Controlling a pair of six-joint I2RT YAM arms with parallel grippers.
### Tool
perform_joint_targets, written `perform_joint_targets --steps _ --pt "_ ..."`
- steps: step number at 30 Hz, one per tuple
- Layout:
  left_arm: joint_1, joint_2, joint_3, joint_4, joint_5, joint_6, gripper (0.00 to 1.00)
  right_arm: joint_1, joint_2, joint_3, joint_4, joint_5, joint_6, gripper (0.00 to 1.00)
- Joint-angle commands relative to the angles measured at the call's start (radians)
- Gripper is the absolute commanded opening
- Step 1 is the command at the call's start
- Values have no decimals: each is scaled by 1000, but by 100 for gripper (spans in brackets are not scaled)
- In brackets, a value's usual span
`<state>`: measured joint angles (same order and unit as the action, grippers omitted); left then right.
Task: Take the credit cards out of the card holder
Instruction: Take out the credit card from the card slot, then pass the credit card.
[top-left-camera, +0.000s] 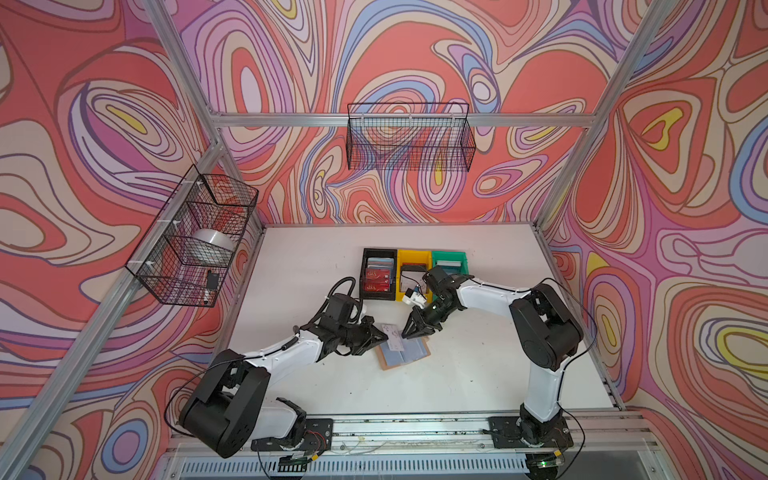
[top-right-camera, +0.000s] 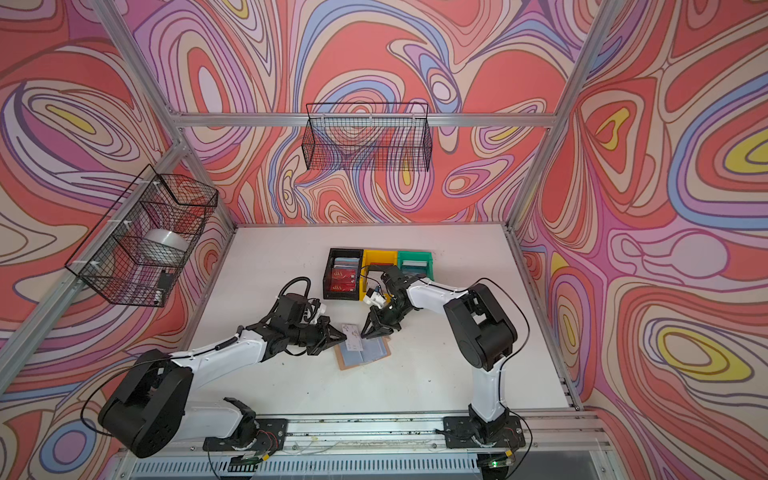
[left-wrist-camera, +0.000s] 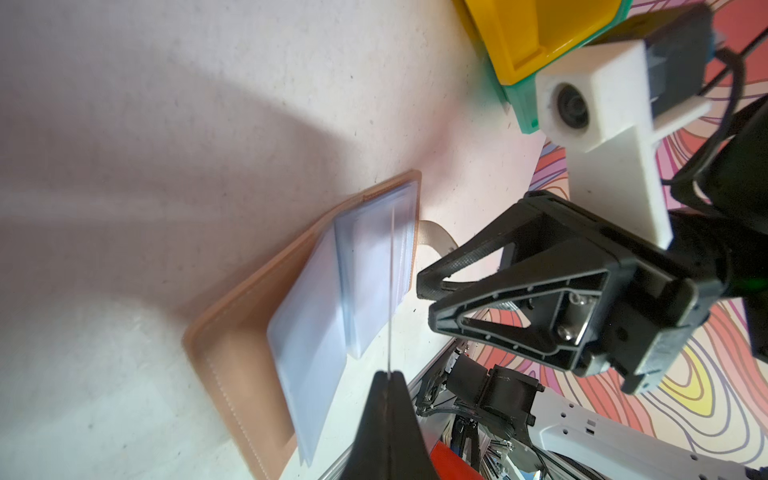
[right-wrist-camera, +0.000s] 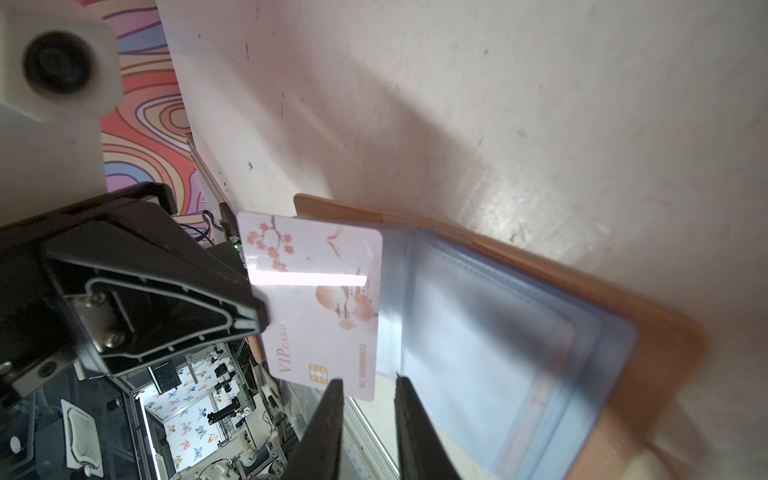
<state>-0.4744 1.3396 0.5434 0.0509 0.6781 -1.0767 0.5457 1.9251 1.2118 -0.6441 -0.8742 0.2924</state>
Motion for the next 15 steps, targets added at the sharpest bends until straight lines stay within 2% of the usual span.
perform_joint_targets --steps 1,8,15 --pt "11 -27 19 -22 17 15 0 -14 -29 -7 19 -60 -15 25" --pt "24 -66 68 -88 68 91 0 -83 -53 -16 1 -191 -75 25" --pt "34 -94 94 -54 128 83 0 -107 -46 -18 14 -347 -101 28"
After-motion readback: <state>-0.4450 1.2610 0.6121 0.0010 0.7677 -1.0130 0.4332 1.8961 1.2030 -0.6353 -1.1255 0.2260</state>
